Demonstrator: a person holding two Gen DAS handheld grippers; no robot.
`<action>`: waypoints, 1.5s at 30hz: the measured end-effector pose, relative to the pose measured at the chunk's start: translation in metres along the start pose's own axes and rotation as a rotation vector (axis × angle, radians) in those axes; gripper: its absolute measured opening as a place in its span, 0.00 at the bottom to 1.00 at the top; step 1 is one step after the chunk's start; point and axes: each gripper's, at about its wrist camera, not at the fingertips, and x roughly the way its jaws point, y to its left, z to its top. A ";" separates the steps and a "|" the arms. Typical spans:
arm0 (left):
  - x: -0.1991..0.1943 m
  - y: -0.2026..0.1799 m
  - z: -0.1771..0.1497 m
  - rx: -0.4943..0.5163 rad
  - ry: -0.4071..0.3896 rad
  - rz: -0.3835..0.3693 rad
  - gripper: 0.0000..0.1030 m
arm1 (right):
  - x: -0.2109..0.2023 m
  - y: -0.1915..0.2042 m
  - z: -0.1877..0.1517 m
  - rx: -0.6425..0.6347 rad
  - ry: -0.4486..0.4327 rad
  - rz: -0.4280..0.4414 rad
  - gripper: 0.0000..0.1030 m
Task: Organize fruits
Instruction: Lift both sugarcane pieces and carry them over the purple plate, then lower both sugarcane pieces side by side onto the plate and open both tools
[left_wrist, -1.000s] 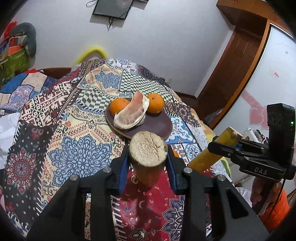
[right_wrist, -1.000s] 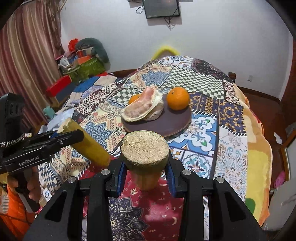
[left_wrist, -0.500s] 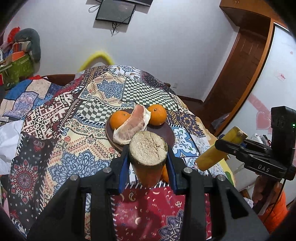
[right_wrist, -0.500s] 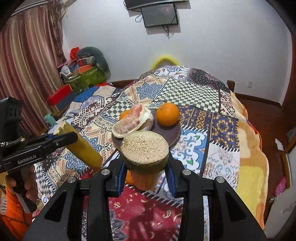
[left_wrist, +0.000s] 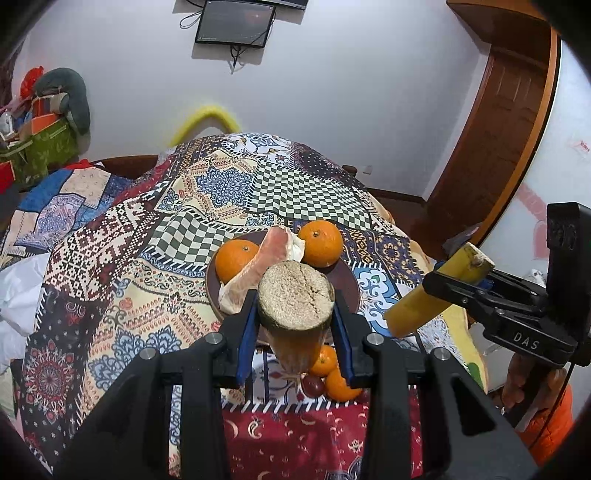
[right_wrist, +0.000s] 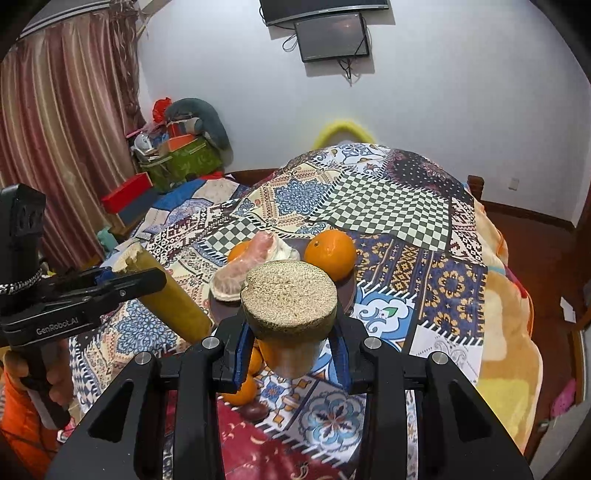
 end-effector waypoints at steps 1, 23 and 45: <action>0.003 0.000 0.001 0.001 0.003 0.002 0.35 | 0.003 -0.001 0.001 0.004 0.002 0.004 0.32; 0.066 0.007 0.020 -0.021 0.048 -0.008 0.36 | 0.069 -0.012 0.018 -0.051 0.077 0.022 0.33; 0.103 0.032 0.032 -0.090 0.072 0.010 0.36 | 0.123 -0.005 0.033 -0.093 0.141 0.045 0.33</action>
